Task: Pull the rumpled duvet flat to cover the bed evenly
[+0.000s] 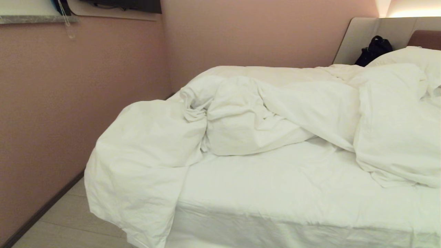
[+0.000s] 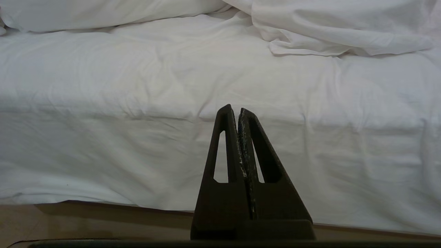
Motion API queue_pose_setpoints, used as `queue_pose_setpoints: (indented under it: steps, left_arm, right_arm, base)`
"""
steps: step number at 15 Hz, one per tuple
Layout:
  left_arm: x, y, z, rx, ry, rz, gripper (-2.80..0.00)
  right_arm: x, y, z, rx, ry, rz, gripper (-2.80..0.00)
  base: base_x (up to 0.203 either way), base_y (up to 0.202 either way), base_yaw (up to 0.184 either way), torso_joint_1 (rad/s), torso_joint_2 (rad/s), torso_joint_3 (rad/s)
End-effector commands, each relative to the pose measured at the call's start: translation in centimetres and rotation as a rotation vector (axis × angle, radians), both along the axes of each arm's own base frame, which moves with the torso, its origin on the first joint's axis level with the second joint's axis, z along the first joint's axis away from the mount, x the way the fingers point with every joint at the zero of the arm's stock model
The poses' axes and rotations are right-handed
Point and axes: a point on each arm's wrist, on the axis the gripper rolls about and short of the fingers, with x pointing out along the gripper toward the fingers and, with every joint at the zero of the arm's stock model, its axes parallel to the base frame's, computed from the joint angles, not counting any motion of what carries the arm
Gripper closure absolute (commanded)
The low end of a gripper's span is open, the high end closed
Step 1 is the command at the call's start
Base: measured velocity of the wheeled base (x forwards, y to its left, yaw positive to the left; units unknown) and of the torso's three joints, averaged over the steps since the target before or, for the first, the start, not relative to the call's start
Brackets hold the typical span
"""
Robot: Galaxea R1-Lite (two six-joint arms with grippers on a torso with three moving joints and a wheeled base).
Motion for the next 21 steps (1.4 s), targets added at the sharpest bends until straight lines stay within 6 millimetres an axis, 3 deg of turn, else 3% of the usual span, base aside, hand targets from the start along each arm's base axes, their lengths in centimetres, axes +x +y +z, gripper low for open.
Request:
queue_pose_setpoints:
  steps: [1,14,17,21]
  left_arm:
    - [0.0,0.0,0.0,-0.001,-0.001,-0.001,0.0]
    - [-0.2,0.0,0.5,0.019,-0.018,-0.005,0.0]
    - [-0.6,-0.1,3.4,-0.005,-0.053,-0.062,0.0]
    - [1.3,-0.2,6.7,-0.095,0.052,-0.101,0.0]
  right_arm:
    - [0.0,0.0,0.0,0.0,0.001,0.0,0.0]
    - [0.0,0.0,0.0,0.0,0.001,0.0,0.0]
    - [0.0,0.0,0.0,0.0,0.001,0.0,0.0]
    - [0.0,0.0,0.0,0.0,0.001,0.0,0.0]
  base:
    - [0.0,0.0,0.0,0.0,0.0,0.0]
    - [0.0,0.0,0.0,0.0,0.0,0.0]
    - [0.0,0.0,0.0,0.0,0.0,0.0]
    - [0.0,0.0,0.0,0.0,0.0,0.0]
